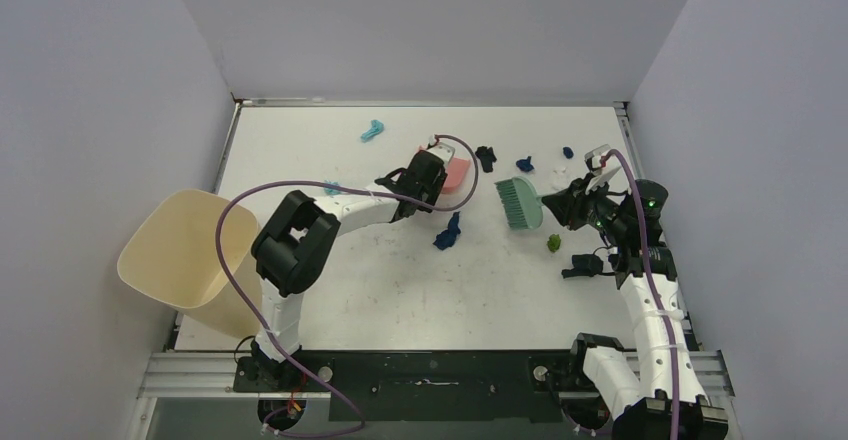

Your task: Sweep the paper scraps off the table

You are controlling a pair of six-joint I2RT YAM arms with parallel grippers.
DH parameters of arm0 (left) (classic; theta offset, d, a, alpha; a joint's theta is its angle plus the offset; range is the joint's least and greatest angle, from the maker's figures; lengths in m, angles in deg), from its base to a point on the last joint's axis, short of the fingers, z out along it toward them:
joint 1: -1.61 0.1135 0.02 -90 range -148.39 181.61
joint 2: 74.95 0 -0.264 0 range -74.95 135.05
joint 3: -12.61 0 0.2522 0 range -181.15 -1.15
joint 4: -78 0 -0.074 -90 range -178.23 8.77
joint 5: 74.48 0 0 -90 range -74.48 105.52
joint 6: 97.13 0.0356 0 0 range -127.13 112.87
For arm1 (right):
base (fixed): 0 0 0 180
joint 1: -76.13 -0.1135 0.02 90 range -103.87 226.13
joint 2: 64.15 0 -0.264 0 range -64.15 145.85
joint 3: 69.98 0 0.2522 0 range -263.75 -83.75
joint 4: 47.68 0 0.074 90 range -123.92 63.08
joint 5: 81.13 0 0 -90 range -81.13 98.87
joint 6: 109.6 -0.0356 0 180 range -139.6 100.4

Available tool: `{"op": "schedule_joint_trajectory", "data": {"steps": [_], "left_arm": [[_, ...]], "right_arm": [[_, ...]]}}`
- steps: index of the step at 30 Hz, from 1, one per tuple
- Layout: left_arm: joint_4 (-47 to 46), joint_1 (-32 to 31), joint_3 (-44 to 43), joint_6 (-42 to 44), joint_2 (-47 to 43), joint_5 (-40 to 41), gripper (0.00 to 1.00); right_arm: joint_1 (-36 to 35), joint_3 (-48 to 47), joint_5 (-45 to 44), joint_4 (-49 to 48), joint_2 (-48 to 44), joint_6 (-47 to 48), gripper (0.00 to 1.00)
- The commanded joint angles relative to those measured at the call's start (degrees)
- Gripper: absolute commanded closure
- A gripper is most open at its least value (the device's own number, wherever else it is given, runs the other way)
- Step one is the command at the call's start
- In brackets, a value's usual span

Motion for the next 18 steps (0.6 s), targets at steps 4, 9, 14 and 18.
{"op": "schedule_joint_trajectory", "data": {"steps": [4,9,14,18], "left_arm": [[-1.8,0.0,-3.1,1.1,0.4,0.6,0.79],[0.5,-0.8,-2.9,1.2,-4.9,2.8,0.91],[13.9,-3.7,-3.4,-4.0,-15.4,4.8,1.0],[20.6,-9.9,4.5,-8.4,-28.4,10.6,1.0]], "right_arm": [[-0.1,-0.6,1.3,-3.1,0.4,1.5,0.95],[0.1,-0.8,0.9,-3.1,1.2,1.9,0.95],[0.1,-1.5,-1.1,-1.3,1.4,3.6,0.95],[-0.9,-4.5,-0.2,1.5,3.8,1.1,0.95]]}}
